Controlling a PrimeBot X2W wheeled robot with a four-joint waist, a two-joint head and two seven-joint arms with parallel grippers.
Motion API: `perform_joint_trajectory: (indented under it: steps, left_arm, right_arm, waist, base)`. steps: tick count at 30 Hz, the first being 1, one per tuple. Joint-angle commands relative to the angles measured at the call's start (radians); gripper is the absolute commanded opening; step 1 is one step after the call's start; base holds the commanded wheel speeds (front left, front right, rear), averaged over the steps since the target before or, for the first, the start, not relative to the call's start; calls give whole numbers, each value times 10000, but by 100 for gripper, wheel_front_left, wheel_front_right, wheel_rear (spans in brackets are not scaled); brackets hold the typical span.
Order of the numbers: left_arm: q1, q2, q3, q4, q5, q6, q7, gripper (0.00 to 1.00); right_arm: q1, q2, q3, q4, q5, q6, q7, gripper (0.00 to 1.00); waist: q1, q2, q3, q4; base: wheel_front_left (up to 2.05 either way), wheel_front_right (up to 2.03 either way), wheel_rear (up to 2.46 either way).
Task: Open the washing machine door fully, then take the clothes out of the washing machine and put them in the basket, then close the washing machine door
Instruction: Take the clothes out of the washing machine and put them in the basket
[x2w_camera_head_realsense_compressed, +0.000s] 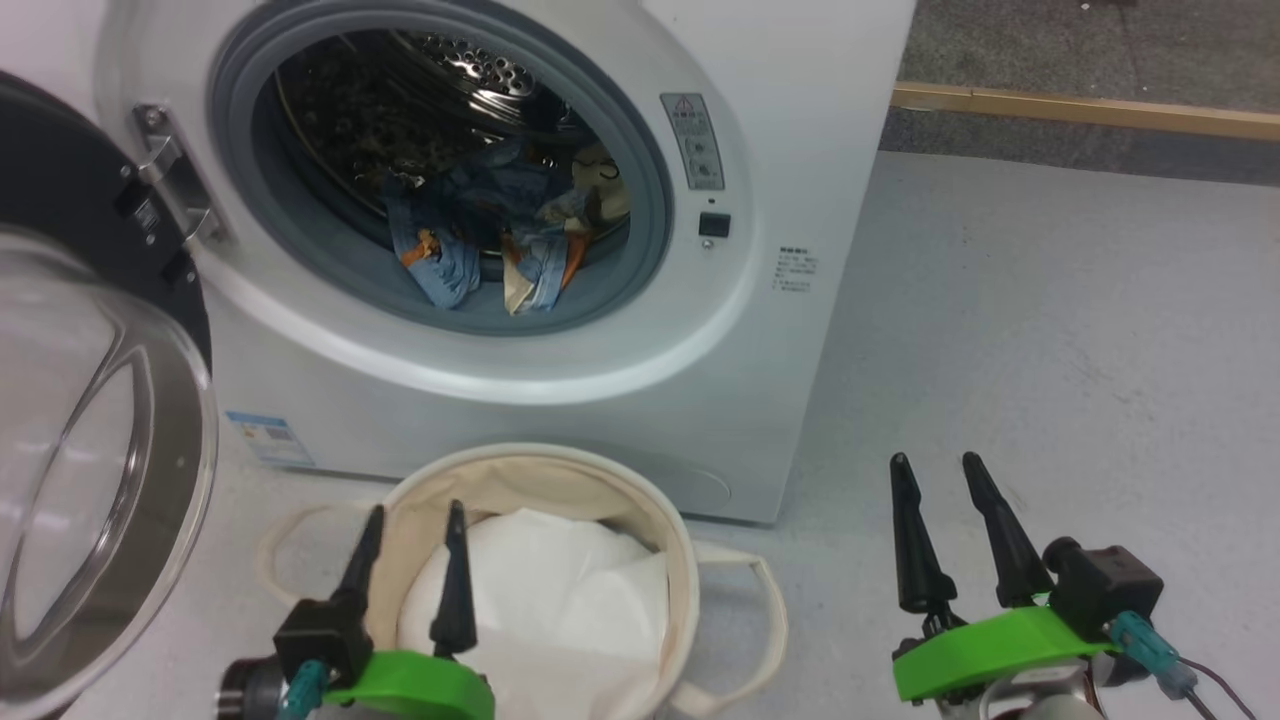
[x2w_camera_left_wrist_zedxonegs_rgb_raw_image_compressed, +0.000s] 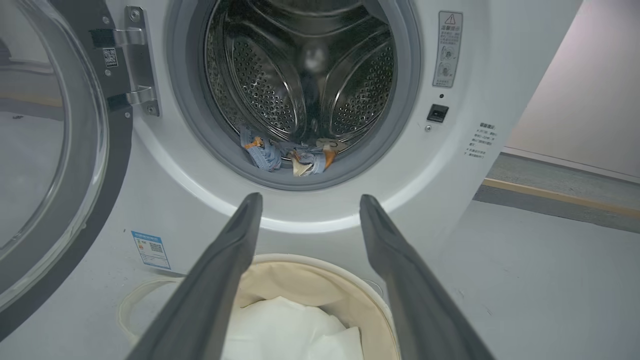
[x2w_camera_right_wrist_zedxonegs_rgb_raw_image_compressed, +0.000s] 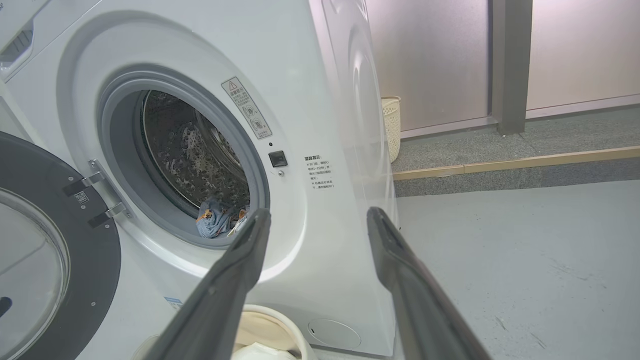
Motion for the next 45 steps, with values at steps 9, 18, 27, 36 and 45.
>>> perform_joint_trajectory:
  steps: [9,18,27,36,45]
  left_arm:
    - [-290,81,383,-383,466,448,-48,100]
    - [-547,81,240,-122,601,236,-48,100]
    - [-2147,381,321,1582,1311,-56,-48,100]
    - [-5316,947,702,3866,1431,-196,-48,100]
    - [-8375,1500,653,6121,1690,-203,-48,100]
  right_arm:
    - [-247,28,651,-572,-49,83,-122,100]
    - [-222,28,932,-674,-145,83,-122,100]
    - [-493,28,1203,-609,-363,83,-122,100]
    - [-1149,28,1128,-702,-368,83,-122,100]
    - [-2128,28,951,-1097,-309,83,-122,100]
  waist:
    - [0,0,209,62]
    - [0,0,364,-94]
    - [0,0,1171,-425]
    - [0,0,2800,-1004]
    - [0,0,4612,-1533]
  base:
    - [113,-113,0]
    - [11,-11,0]
    - [0,0,0]
    - [0,0,0]
    - [0,0,0]
